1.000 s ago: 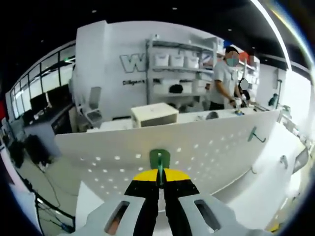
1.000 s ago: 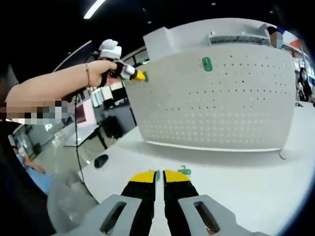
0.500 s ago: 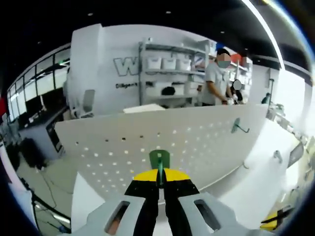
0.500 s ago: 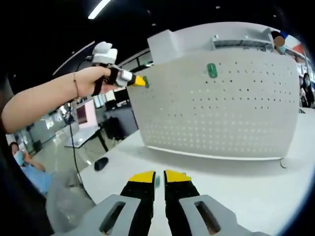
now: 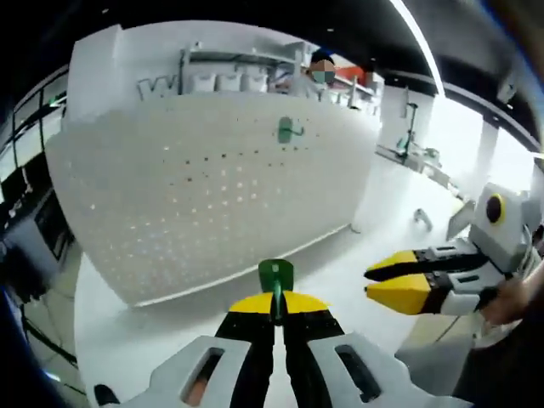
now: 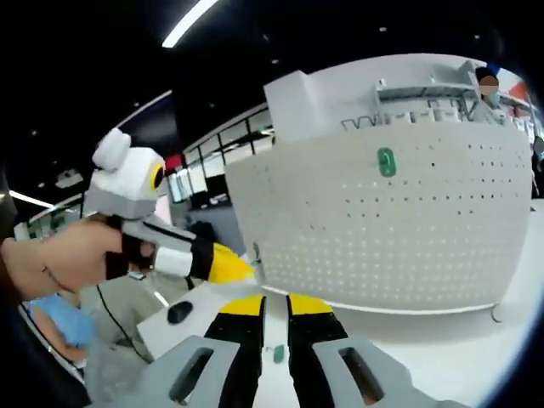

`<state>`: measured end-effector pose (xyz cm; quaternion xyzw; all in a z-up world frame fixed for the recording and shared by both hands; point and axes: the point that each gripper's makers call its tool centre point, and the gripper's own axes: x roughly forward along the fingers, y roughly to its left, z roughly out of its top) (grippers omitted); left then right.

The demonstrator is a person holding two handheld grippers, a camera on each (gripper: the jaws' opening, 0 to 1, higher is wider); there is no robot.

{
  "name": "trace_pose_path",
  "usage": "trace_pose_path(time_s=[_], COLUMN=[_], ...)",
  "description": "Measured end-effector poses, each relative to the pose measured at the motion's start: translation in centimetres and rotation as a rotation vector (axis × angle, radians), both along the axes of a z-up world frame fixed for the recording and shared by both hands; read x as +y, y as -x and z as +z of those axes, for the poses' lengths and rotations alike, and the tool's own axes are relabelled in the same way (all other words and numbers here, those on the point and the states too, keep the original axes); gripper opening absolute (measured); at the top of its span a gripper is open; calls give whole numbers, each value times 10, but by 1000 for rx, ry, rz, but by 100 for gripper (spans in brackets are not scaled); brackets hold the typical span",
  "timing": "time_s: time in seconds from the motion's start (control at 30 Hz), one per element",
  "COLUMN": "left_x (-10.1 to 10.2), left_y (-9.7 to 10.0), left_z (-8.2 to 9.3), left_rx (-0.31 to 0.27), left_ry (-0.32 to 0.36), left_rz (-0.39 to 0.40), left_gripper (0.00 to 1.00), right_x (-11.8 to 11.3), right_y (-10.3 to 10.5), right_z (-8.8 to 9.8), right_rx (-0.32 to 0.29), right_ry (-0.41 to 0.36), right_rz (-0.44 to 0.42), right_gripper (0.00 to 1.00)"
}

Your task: Insert the hook assembly into the mounting plate slot until the hook locks in place.

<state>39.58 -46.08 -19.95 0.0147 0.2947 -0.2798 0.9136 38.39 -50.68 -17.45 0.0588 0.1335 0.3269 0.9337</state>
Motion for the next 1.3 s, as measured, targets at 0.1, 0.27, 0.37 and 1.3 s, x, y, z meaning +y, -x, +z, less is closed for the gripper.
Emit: trace_pose_path(time_s=[0.1,0.27,0.37,1.3], left_x=[-7,-14,-17,-19], left_y=[10,24,31,57], left_z=[-5,-12,-13,-14], left_rx=[15,34,42,-10], left_ry=[14,13,22,-17], left_rz=[-11,-40,-49,-173], left_gripper=[2,2,2,4], right_x=[4,8,12,23], right_y=[2,7,10,24], right_z=[-3,-6,-9,-19], right_rx=[12,24,37,123], right_ry=[-1,6,7,5], right_rz=[15,33,50,96], right_gripper=[8,8,9,0])
